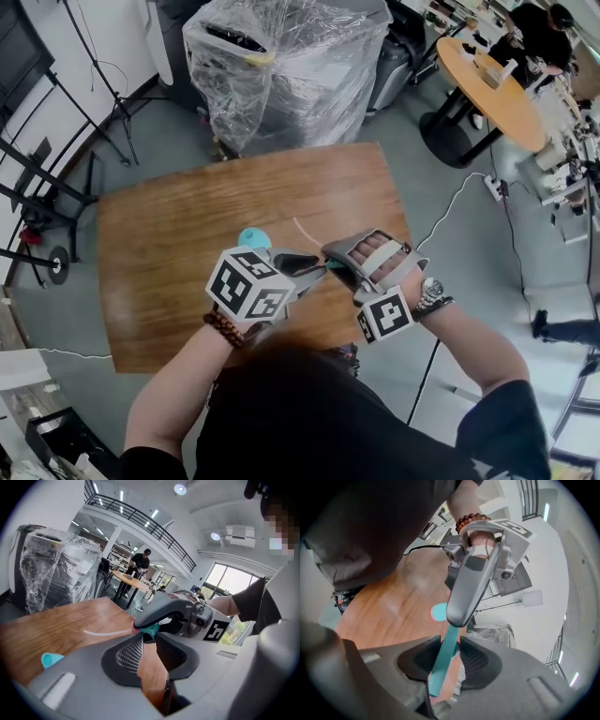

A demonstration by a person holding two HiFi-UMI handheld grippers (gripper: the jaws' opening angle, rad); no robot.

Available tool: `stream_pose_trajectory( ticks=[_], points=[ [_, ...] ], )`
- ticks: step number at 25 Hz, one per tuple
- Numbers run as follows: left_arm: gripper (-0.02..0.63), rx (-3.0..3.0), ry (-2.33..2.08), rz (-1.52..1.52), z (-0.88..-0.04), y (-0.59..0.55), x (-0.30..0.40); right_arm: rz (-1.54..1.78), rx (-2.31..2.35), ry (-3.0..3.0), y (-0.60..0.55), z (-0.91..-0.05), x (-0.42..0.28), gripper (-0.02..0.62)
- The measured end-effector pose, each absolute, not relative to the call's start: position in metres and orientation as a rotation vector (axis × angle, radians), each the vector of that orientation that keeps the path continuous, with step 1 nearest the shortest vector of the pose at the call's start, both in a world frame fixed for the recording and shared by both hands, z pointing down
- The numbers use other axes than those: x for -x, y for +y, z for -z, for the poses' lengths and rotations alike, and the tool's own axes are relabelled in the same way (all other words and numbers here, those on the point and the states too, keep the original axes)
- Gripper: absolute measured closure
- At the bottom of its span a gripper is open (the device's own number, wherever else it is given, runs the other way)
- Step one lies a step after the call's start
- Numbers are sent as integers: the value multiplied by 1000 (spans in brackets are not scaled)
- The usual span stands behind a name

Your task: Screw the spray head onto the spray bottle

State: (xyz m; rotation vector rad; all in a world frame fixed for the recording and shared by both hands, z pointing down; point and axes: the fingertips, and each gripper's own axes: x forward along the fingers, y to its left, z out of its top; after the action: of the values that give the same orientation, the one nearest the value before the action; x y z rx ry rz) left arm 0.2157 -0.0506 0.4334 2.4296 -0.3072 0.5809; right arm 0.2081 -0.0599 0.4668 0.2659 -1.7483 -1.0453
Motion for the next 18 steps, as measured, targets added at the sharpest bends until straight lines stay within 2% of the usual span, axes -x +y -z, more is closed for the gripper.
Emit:
stream_pose_trajectory(
  ticks=[9,18],
  points=[
    [451,-2587,-516,-640,-434,-69,-131,722,-349,-1872,-71,-450,-192,476],
    [289,-2629,-748,-761,-480,-97,-84,475,-430,-1959,-81,-414,-167,476]
  ],
)
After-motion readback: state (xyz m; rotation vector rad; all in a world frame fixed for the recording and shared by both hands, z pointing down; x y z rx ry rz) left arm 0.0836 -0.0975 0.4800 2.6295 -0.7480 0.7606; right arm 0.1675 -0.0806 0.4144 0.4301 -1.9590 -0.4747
